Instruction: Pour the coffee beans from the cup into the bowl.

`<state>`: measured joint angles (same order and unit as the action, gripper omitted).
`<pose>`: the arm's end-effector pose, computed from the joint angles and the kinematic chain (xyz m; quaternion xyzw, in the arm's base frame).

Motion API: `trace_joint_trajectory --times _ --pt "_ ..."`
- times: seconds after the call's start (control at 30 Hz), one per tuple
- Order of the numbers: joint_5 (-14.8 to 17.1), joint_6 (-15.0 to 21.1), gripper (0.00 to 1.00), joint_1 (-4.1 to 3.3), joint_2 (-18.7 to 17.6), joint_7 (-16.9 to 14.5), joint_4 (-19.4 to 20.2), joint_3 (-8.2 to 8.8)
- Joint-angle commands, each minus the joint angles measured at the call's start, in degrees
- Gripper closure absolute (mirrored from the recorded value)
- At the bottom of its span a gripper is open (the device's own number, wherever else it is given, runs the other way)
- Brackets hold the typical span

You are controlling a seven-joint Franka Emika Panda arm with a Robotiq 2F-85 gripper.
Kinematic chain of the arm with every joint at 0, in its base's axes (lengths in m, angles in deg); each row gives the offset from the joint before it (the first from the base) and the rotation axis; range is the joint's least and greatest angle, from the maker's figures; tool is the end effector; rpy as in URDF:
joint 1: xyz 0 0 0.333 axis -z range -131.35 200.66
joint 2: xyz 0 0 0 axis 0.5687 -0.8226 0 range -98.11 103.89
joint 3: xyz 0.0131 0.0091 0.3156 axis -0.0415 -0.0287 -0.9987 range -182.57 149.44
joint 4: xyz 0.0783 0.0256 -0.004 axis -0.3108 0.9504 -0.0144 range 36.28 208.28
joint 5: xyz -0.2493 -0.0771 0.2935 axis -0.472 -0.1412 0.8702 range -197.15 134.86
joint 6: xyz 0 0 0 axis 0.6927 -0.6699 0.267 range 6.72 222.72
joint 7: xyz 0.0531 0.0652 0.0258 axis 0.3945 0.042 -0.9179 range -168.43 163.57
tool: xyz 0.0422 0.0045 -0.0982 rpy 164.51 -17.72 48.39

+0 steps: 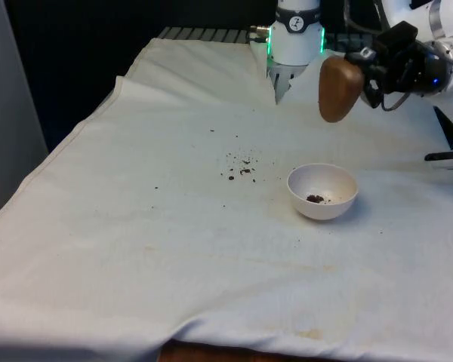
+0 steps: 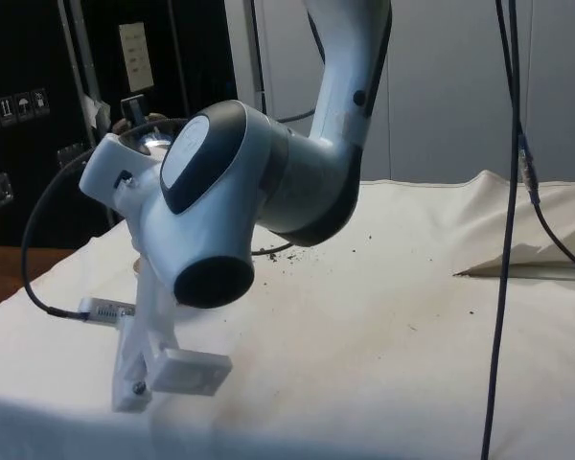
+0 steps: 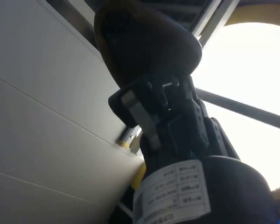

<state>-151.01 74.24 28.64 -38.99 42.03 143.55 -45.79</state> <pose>0.5677 0.2186 0.2112 0.5456 0.2445 0.2194 0.7710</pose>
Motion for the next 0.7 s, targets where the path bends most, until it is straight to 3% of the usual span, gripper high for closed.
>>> trace_joint_trajectory --times 0.0,0.07,0.1,0.13,0.27,0.33,0.37,0.4,0.63,0.67 --pt "-0.34 -0.57 1.00 -0.52 -0.17 -1.09 -0.46 0.00" --pt "-0.92 -1.20 1.00 -0.57 -0.23 -2.06 -0.57 -0.40" --pt "-0.86 -0.97 1.00 -0.17 -0.17 -1.38 -0.23 -0.63" --pt "-1.49 -1.72 1.00 -0.63 -0.29 -2.92 -0.69 -0.74" --pt "-2.46 -2.75 1.00 -0.74 -0.46 -4.35 -0.80 -1.32" --pt "-2.81 -3.04 1.00 -0.80 -0.57 -4.70 -0.74 -1.38" --pt "-2.52 -2.69 1.00 -0.40 -0.23 -4.35 -0.46 -1.72" --pt "-3.04 -3.15 1.00 -0.80 -0.57 -4.81 -0.63 -1.38" --pt "-4.30 -5.04 1.00 -0.46 -0.92 -4.64 0.11 -1.72" --pt "-4.64 -5.33 1.00 -0.74 -0.80 -5.04 0.29 -1.49"
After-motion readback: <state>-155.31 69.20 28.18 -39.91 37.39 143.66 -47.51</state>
